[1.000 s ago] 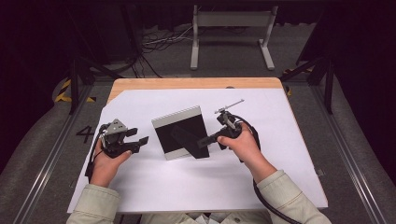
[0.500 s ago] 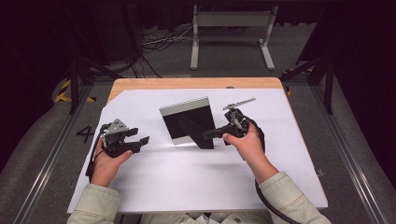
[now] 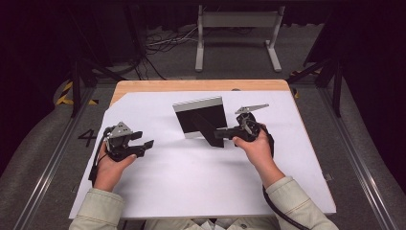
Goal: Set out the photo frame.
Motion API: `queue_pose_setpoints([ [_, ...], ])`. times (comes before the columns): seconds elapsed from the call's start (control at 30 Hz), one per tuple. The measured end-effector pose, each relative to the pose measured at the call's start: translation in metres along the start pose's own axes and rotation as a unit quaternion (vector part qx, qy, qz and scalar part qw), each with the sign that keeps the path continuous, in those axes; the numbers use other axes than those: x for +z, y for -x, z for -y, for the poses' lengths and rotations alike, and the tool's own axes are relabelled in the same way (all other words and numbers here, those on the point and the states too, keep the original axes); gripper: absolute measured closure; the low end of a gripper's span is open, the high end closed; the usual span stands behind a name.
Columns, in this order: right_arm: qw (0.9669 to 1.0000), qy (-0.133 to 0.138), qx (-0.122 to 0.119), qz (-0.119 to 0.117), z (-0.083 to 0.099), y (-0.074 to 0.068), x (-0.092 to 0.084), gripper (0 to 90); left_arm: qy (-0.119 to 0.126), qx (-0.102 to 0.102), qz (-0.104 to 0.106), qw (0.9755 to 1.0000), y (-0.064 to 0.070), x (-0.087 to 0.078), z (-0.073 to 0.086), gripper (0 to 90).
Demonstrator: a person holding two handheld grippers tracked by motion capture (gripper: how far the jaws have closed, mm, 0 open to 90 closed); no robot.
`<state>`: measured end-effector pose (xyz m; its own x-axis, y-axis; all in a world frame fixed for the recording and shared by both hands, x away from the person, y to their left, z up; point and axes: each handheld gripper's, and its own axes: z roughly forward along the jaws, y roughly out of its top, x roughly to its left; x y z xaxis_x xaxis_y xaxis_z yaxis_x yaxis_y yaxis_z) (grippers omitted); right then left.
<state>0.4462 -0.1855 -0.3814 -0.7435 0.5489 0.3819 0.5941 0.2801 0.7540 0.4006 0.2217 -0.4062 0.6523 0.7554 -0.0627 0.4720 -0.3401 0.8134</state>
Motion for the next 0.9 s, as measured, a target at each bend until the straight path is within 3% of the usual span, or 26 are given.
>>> queue_pose_setpoints([
  [0.3, 0.9996, -0.024, -0.015, 0.001, 0.009, 0.002, -0.001, 88.2, 0.001, 0.001, 0.000, 1.0000, 0.001, 0.000, -0.001, 38.9],
  [0.9, 0.9984, -0.055, -0.006, -0.008, 0.032, 0.004, -0.001, 88.3, 0.000, 0.004, 0.006, 1.0000, 0.004, 0.005, -0.004, 38.6],
])
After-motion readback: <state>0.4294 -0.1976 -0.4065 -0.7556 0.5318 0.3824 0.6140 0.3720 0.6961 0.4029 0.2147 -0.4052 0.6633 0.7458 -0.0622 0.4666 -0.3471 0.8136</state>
